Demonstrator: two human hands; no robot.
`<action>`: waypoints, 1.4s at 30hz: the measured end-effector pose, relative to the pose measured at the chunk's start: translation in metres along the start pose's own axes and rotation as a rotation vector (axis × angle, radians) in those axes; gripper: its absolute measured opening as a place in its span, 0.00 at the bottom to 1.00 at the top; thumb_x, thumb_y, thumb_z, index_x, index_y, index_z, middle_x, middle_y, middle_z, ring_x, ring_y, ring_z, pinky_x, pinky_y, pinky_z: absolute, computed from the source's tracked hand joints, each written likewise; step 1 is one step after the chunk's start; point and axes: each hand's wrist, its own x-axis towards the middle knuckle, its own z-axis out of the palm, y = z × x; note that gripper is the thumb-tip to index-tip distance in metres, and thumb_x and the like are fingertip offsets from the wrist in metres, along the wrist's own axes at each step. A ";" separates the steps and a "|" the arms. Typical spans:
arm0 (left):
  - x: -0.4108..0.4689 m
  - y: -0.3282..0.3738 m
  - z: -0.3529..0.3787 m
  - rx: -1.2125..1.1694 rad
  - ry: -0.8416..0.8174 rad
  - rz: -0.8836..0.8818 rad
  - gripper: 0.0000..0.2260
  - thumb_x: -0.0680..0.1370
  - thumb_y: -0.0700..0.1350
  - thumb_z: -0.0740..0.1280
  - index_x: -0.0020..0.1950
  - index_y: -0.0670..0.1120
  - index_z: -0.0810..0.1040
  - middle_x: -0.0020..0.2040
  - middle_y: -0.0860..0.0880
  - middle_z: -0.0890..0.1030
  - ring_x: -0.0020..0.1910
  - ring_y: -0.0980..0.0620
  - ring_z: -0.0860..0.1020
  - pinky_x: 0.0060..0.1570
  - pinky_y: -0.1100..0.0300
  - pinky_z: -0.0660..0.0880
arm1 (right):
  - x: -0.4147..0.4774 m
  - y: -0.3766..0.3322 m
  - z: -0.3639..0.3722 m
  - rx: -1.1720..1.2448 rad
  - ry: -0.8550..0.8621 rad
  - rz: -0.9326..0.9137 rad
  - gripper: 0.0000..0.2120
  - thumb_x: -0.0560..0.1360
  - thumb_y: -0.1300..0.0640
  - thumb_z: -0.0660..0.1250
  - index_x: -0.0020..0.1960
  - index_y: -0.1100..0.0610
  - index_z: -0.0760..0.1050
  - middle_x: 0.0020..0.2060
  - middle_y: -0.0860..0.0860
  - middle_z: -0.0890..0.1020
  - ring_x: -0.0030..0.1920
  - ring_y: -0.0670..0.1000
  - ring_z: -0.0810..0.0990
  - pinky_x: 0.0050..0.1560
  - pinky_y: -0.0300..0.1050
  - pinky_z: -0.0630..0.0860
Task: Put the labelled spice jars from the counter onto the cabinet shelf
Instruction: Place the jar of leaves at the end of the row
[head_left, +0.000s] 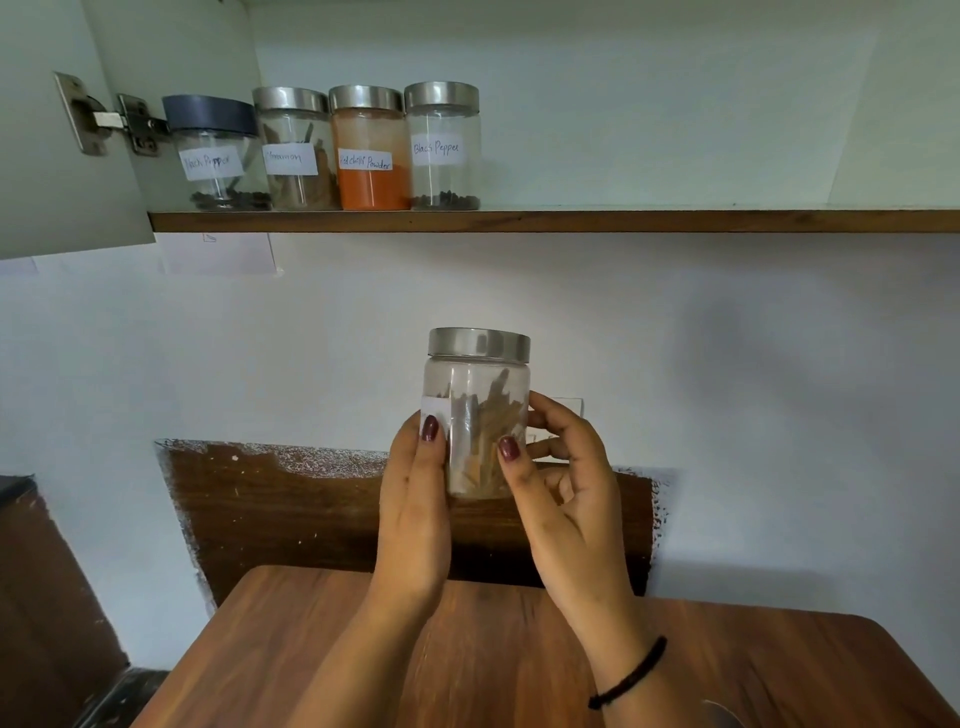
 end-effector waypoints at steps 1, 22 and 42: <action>0.000 0.000 0.001 0.025 0.011 0.035 0.17 0.80 0.58 0.57 0.58 0.50 0.79 0.54 0.46 0.82 0.55 0.46 0.81 0.58 0.42 0.77 | -0.001 0.000 0.001 -0.025 -0.002 -0.001 0.29 0.70 0.33 0.68 0.67 0.44 0.71 0.62 0.45 0.77 0.55 0.52 0.83 0.50 0.51 0.82; 0.003 0.006 -0.006 -0.068 -0.163 -0.065 0.20 0.81 0.52 0.57 0.69 0.45 0.73 0.63 0.43 0.80 0.64 0.43 0.78 0.62 0.47 0.74 | 0.005 -0.014 -0.018 0.258 -0.039 0.143 0.25 0.71 0.54 0.75 0.66 0.53 0.72 0.55 0.46 0.83 0.54 0.44 0.83 0.46 0.35 0.79; 0.001 0.006 0.012 -0.013 -0.100 0.020 0.24 0.75 0.60 0.63 0.65 0.46 0.76 0.59 0.45 0.82 0.61 0.46 0.80 0.61 0.49 0.76 | 0.007 -0.012 -0.030 0.158 -0.080 0.076 0.27 0.71 0.48 0.70 0.69 0.46 0.70 0.62 0.43 0.78 0.58 0.41 0.80 0.48 0.35 0.79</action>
